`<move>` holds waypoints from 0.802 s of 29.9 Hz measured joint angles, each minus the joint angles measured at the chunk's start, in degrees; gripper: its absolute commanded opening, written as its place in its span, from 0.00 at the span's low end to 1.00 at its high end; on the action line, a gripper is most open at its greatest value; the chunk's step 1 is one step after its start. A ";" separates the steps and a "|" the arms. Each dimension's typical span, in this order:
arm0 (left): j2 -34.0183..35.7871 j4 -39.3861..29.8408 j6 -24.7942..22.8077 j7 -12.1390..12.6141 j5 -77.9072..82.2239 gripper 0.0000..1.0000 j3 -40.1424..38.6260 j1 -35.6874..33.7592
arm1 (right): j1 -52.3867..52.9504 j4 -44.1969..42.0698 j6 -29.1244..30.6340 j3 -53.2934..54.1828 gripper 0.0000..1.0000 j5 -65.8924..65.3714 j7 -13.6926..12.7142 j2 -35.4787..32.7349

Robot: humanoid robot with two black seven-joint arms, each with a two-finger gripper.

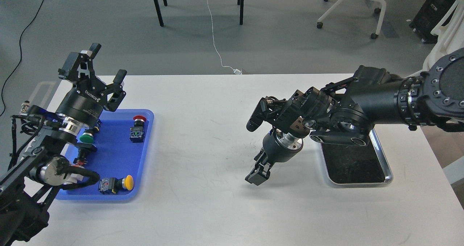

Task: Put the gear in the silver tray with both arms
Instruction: 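Lower the right gripper onto the second gear and grasp it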

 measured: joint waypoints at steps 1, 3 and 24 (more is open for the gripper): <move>-0.03 0.00 0.00 0.00 0.00 0.98 0.00 0.06 | 0.00 -0.13 0.00 -0.38 0.64 -0.01 0.00 0.10; -0.06 -0.02 0.00 0.00 0.00 0.98 0.00 0.22 | 0.00 -0.28 0.00 -1.11 0.62 -0.01 0.00 0.43; 0.02 -0.68 0.28 0.01 0.00 0.98 -0.16 0.44 | -2.08 -1.48 -1.25 -3.20 0.54 0.07 0.00 0.62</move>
